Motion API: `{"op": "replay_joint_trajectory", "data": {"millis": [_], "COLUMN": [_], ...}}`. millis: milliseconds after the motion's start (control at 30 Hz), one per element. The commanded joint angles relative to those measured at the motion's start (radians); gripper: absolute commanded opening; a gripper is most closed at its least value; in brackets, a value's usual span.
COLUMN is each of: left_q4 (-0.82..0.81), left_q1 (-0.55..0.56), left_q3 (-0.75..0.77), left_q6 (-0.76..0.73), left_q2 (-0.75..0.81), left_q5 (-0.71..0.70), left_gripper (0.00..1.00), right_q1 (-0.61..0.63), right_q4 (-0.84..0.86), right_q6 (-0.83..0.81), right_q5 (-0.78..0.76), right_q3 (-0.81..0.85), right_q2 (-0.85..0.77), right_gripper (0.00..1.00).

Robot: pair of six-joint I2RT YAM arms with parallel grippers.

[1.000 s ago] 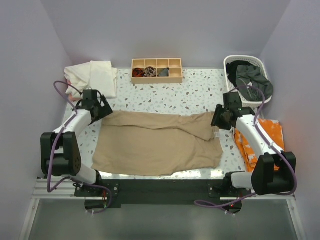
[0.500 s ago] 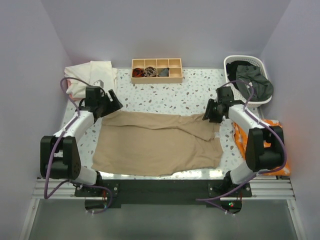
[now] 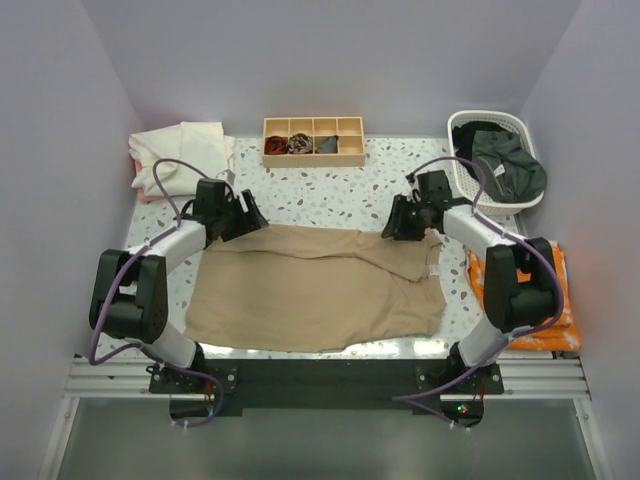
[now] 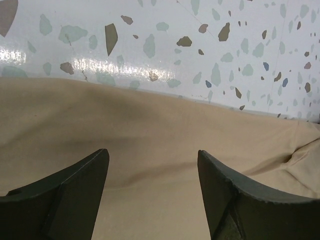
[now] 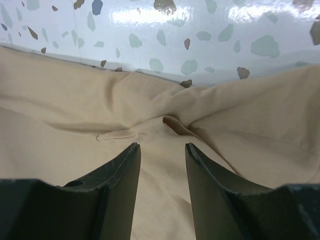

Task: Fold and stack the t-shirts
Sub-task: Fold the flattened tshirt in 1/3 of the way

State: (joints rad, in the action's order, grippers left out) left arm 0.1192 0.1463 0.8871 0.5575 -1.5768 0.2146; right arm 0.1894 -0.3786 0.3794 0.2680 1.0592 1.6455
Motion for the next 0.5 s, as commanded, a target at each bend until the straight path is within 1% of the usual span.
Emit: {"op": "replay_joint_trajectory", "data": {"millis": [0,200,467], "left_q4": [-0.058,-0.056,-0.056], "left_q1": [0.004,0.003,0.004], "left_q3": [0.001,0.001,0.0], "left_q6": [0.01,0.005,0.005], "left_q2": [-0.005,-0.011,-0.02], "left_q5": [0.011,0.014,0.014], "left_gripper": [0.76,0.75,0.75], "right_q1": [0.022,0.045,0.047], "right_q4": [0.037,0.035,0.009], "right_q6": [-0.022,-0.043,-0.068], "right_q5": [0.045,0.02,-0.01], "right_q3": [0.047,0.064,0.088], "right_q2": [0.037,0.068,0.099], "right_gripper": [0.45,0.45,0.41]}}
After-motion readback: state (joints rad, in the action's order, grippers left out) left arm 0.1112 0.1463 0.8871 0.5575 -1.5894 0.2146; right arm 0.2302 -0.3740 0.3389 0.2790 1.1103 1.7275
